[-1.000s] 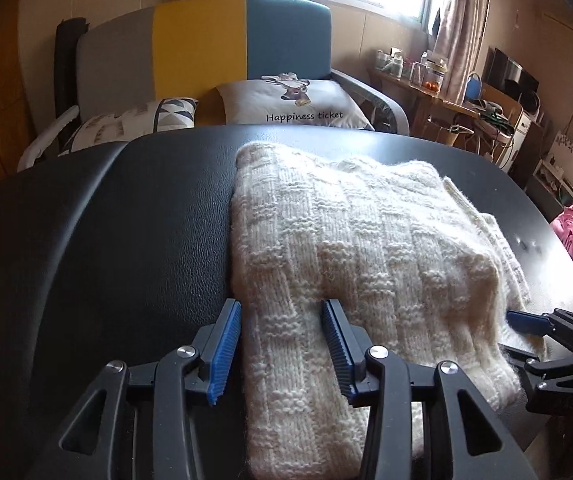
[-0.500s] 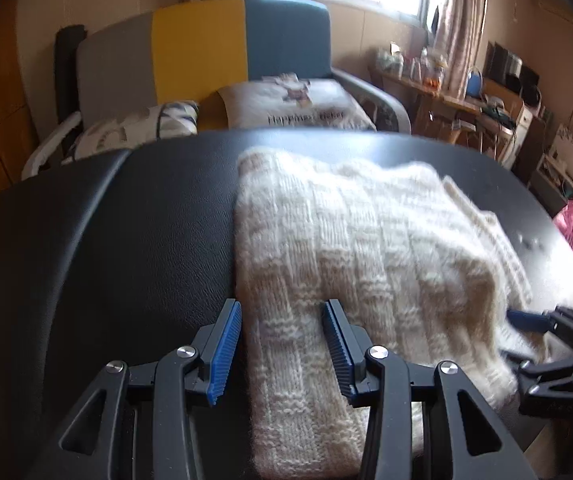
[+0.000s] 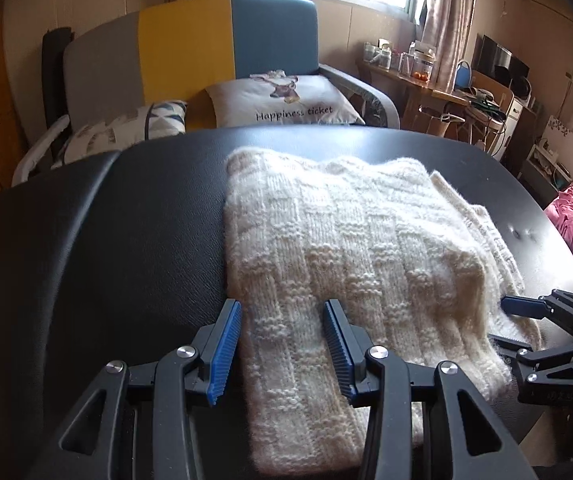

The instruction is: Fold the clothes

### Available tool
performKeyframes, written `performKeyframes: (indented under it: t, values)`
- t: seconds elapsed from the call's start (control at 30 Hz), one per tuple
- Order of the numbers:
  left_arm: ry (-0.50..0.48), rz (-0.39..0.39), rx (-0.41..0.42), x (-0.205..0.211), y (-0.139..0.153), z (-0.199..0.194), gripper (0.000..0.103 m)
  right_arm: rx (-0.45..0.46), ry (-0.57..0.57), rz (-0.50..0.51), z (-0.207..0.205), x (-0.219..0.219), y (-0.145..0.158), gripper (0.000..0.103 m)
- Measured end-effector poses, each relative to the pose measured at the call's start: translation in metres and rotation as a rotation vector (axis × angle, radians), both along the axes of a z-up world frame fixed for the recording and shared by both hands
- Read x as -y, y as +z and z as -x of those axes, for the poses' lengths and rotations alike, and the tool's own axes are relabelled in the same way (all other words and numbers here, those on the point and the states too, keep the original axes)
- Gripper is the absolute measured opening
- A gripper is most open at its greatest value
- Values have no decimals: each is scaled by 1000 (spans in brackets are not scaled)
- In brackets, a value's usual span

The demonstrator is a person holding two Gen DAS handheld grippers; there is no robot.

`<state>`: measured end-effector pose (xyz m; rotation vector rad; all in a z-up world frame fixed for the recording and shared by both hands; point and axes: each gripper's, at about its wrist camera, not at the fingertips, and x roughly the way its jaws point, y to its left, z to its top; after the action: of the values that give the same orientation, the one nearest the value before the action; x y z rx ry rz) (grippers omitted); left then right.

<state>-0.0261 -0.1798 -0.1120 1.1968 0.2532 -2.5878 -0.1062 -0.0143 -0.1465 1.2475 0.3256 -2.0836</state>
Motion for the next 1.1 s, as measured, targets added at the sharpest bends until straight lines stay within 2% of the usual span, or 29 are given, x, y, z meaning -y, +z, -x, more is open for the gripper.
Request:
performKeyframes:
  t: [0.1,0.17,0.3,0.4,0.47,0.5,0.63,0.73,0.8,0.87,0.93,1.0,1.1]
  values:
    - [4,4,-17,6,9,-7,43,-42,5,8,0,-2,14,74]
    - [8,-3,-24,11,11,-10,43,-69,29,48,-2,0,28,74]
    - [-21,-28,-47,14,14,-12,43,-127,138,129,-13,17,54,74]
    - [-58,-35,21,4,-2,-4,43,-112,199,91,-19,35,38,74]
    - [-78,-58,85,0,-21,1,43,-55,231,20,-18,47,8,73]
    - [-79,-44,90,-3,-27,1,44,-31,234,14,-17,46,-3,73]
    - [-67,-96,39,6,-18,-3,43,16,205,89,-7,34,-10,73]
    - [-70,-93,-50,14,6,-5,43,-8,204,105,-3,28,11,73]
    - [-80,-91,-101,21,21,2,43,-40,189,163,3,23,34,73]
    - [-95,-95,-102,26,30,21,43,-67,178,213,13,24,52,73]
    - [-102,-102,-93,30,36,43,43,-86,170,215,24,33,59,73]
    - [-90,-102,-66,33,34,66,43,-94,116,171,43,43,53,73]
    - [-97,-116,29,35,11,100,43,-23,42,92,68,53,23,73]
